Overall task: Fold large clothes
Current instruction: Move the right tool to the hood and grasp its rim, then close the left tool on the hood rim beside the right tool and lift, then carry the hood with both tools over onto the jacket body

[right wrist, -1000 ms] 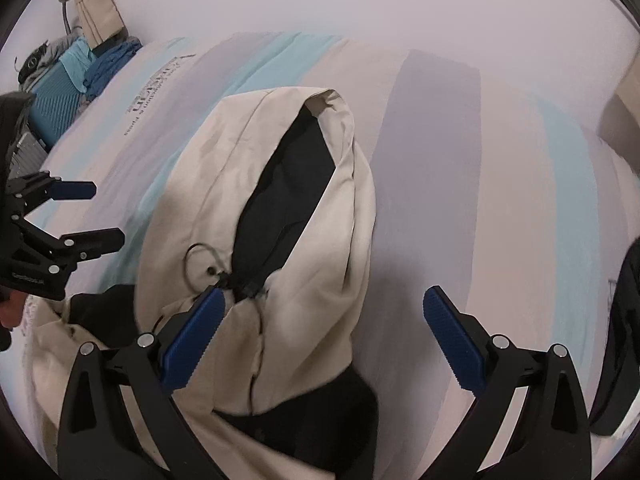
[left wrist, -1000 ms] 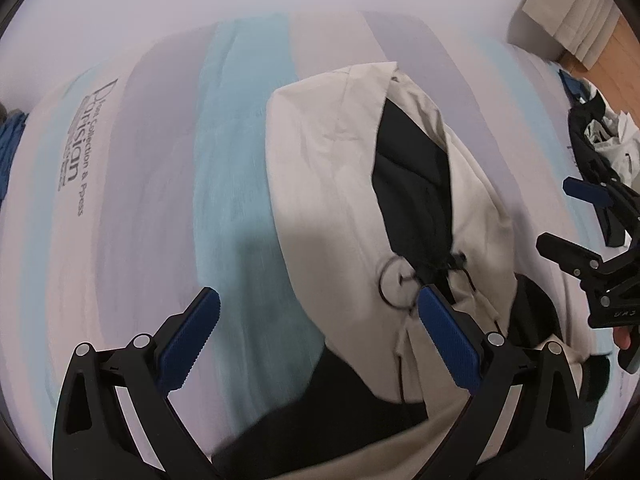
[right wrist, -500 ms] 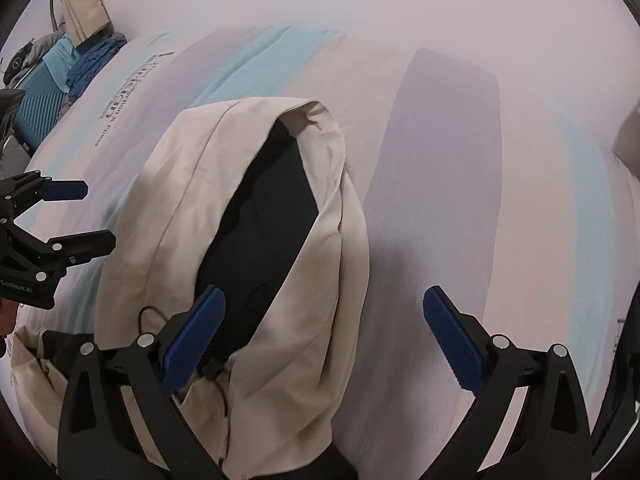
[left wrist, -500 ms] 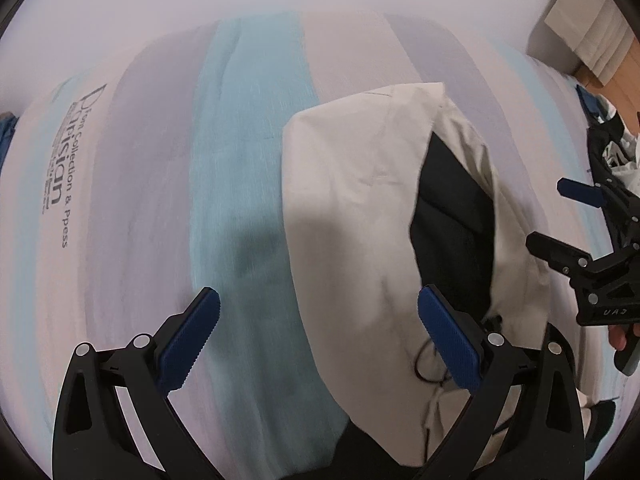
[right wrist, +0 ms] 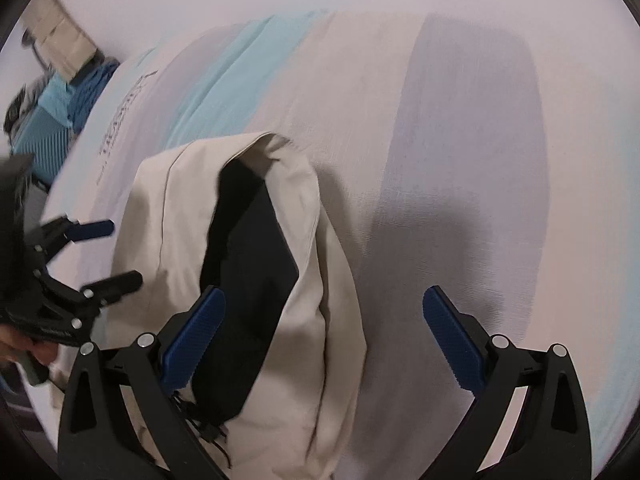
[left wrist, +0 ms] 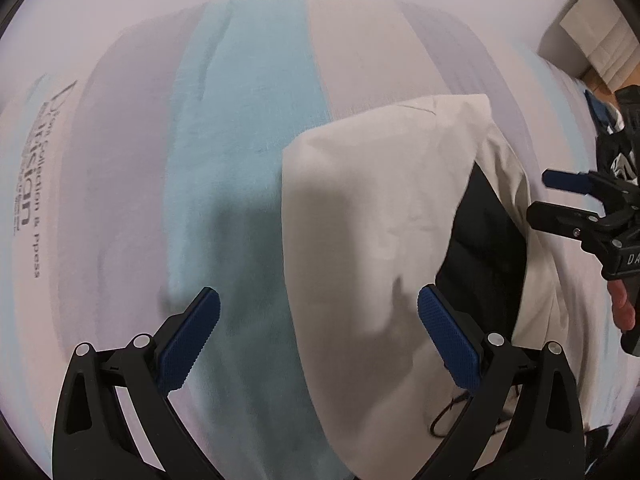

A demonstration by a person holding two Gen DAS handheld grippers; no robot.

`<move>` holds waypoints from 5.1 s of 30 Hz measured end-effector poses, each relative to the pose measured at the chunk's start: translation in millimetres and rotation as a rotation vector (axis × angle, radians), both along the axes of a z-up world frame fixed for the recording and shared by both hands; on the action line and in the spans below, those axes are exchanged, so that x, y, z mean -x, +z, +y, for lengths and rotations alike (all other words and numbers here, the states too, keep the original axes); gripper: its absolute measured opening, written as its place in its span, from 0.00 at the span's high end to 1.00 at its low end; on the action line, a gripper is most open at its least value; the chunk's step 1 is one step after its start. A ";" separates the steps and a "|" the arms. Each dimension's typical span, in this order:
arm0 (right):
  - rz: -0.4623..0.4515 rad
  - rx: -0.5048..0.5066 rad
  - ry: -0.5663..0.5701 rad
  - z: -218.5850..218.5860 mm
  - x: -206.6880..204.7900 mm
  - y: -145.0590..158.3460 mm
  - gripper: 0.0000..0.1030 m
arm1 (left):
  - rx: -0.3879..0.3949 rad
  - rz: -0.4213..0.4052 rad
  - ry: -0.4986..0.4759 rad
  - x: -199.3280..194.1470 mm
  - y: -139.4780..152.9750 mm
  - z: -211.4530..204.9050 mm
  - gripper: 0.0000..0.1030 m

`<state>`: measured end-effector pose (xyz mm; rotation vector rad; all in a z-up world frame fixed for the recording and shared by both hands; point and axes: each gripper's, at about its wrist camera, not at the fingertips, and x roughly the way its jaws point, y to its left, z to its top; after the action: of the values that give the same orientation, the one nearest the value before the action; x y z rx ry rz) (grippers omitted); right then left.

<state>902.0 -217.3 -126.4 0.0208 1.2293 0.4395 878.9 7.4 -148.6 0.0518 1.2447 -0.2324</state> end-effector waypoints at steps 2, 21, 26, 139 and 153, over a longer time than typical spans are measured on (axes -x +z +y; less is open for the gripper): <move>0.023 -0.003 0.011 2.7 -5.2 -4.0 0.08 | 0.018 0.009 -0.002 -4.9 -1.1 -0.2 0.06; 0.178 -0.030 0.042 19.3 -29.4 -40.3 0.46 | 0.103 0.090 -0.001 -30.9 -22.8 0.9 0.44; 0.184 -0.046 0.015 18.0 -29.7 -41.7 0.67 | 0.116 0.100 0.002 -29.5 -26.6 -3.3 0.70; -0.341 0.345 0.005 25.9 441.7 12.6 0.93 | -0.171 -0.298 -0.040 448.7 21.2 -24.0 0.94; -0.353 0.341 0.047 20.9 449.1 10.1 0.86 | -0.156 -0.285 -0.052 454.7 14.2 -20.6 0.81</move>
<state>452.8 -196.3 -116.3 -0.3634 0.9434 0.2550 424.2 -13.2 -134.4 0.2444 0.9762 -0.1662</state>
